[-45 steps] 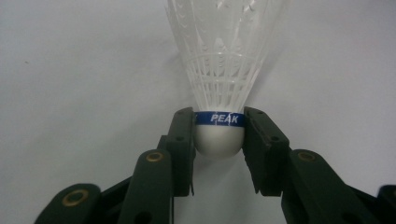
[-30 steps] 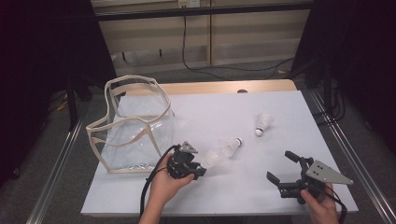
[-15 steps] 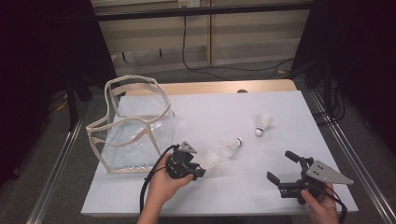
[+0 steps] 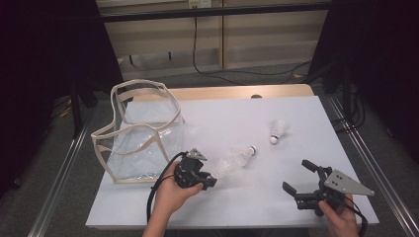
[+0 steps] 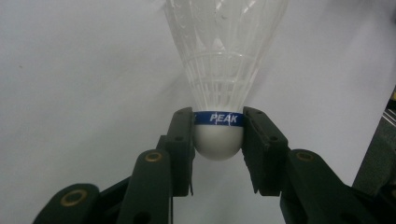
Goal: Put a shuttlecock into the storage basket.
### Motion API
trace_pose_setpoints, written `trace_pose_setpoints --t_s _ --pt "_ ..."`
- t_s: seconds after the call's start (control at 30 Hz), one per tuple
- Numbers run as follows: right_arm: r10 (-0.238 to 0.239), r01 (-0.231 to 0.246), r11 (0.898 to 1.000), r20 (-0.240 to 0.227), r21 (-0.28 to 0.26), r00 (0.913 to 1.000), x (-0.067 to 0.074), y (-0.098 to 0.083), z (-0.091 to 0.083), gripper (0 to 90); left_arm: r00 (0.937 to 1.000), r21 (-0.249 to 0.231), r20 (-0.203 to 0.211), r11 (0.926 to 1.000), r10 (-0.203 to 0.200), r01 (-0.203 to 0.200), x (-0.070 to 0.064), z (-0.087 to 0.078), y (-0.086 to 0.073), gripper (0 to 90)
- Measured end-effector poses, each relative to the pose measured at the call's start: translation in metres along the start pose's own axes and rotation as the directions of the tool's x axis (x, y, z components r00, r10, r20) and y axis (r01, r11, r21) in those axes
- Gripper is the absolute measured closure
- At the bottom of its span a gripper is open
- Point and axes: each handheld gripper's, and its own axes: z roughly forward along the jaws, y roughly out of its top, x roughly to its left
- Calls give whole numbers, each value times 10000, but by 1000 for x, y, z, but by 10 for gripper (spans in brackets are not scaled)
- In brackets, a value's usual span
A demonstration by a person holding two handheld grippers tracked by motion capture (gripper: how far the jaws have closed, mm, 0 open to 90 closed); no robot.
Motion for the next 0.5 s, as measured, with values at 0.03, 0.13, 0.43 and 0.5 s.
trace_pose_setpoints --t_s 0.03,0.13,0.43,0.5 --pt "-1 1 10000 3 -8 10000 0 0 0 1 10000 2 23 10000 -9 9 0 0 0 654" --pt "-9 9 10000 -10 -15 10000 0 0 0 1 10000 16 49 10000 -74 74 0 0 2 654" --pt "15 -15 10000 -30 -17 10000 0 0 0 1 9997 89 107 9998 -200 199 -1 -6 10 654" --pt "0 0 10000 -39 -19 10000 0 0 0 1 9993 18 210 9995 -325 325 -2 -6 12 655"
